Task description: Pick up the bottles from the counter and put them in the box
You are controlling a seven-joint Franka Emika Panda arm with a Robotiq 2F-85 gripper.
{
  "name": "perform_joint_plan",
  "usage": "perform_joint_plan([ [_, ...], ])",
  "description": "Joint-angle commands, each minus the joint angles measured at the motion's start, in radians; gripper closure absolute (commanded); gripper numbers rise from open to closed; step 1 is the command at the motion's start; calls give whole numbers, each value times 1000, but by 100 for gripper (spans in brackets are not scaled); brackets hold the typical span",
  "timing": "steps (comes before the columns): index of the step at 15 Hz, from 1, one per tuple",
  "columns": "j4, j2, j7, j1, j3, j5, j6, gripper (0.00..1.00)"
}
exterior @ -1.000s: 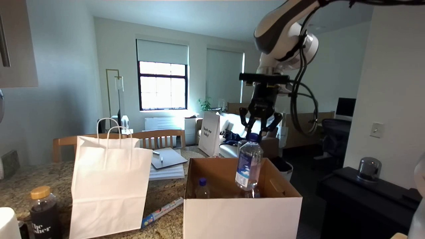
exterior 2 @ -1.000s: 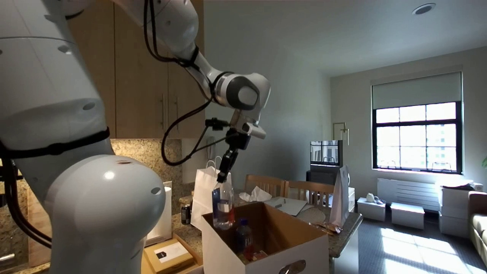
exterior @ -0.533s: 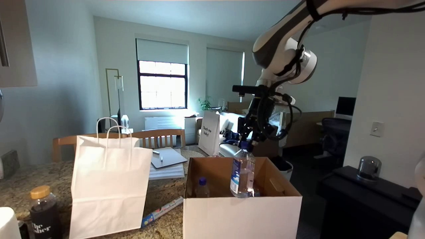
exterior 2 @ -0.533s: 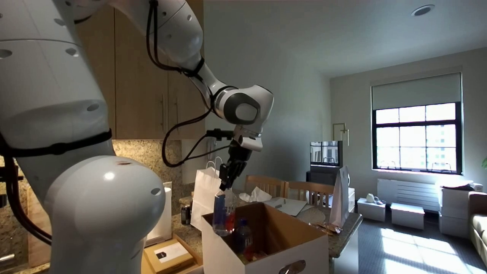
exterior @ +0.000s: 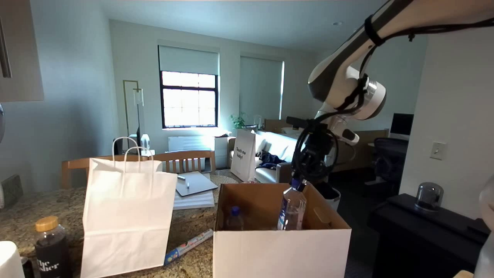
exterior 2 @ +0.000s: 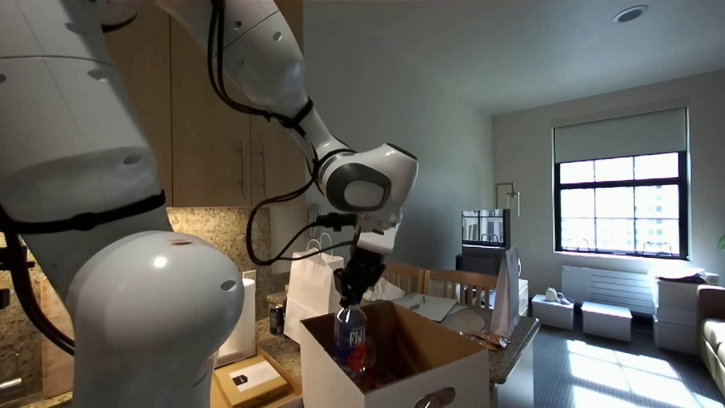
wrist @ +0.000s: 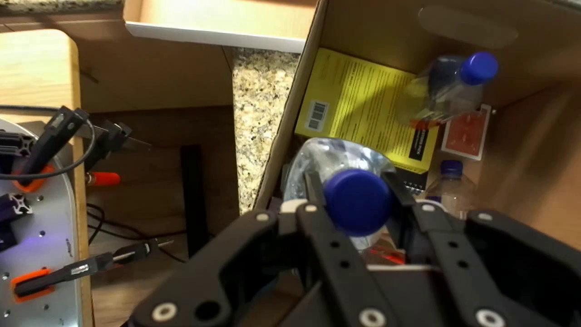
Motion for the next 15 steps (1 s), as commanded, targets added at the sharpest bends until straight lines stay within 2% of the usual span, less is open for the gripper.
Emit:
perform_joint_plan([
  [1, -30, 20, 19, 25, 23, 41, 66, 90],
  [8, -51, 134, 13, 72, 42, 145, 197, 90],
  [15, -58, 110, 29, 52, 17, 113, 171, 90],
])
